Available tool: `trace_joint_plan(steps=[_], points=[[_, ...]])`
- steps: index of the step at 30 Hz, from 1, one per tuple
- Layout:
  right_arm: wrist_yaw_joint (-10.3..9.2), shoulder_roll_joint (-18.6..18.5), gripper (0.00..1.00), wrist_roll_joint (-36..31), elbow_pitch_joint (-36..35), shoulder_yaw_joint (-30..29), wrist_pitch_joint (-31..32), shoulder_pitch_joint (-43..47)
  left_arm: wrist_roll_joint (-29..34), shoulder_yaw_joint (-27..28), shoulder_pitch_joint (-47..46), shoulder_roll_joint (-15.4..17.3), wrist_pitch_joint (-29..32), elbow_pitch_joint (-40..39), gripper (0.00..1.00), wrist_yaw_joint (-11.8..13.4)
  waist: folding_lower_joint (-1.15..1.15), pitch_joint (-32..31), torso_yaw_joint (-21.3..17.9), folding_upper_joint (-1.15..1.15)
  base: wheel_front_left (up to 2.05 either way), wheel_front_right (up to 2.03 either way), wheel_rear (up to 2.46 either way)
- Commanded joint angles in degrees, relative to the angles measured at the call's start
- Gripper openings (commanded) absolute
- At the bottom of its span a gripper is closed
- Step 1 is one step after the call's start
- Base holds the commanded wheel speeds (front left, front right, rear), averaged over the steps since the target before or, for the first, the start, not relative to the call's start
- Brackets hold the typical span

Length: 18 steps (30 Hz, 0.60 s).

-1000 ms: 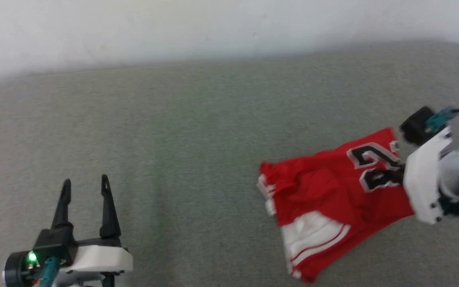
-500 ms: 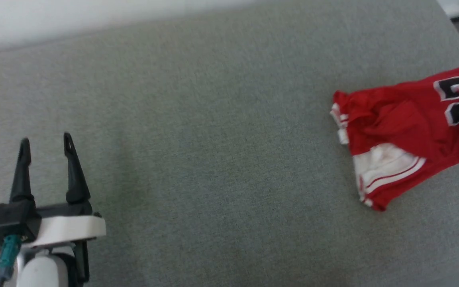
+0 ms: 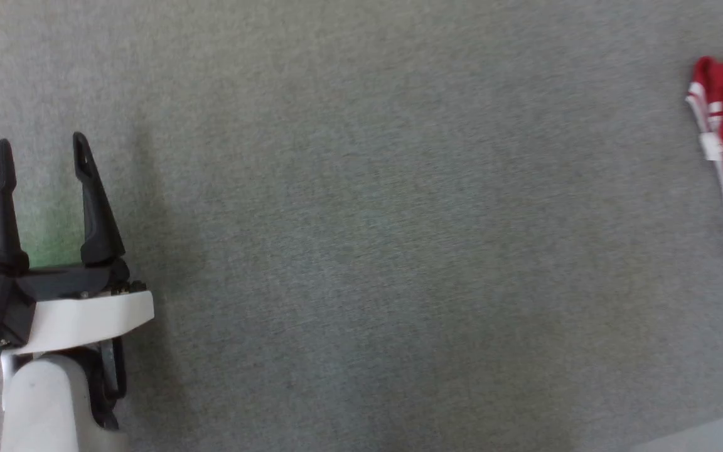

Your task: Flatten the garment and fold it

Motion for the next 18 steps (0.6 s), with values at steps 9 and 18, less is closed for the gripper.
trace_joint_plan(steps=[9, 18], points=[[-0.05, 4.1, 1.0, -7.7, 7.3, -6.4, -3.1, -0.6, 0.5, 0.2, 0.4, -1.0, -0.3, 0.2, 1.0, 0.4, -0.02, -2.2, 3.2, 0.0, 0.0, 0.0, 0.0], [-0.05, 4.9, 1.0, -16.0, 2.5, -12.7, -22.8, 0.2, -0.3, 0.4, 5.7, -2.4, -0.3, 2.5, 1.0, 2.7, -0.02, -13.5, 5.6, 0.0, 0.0, 0.0, 0.0]])
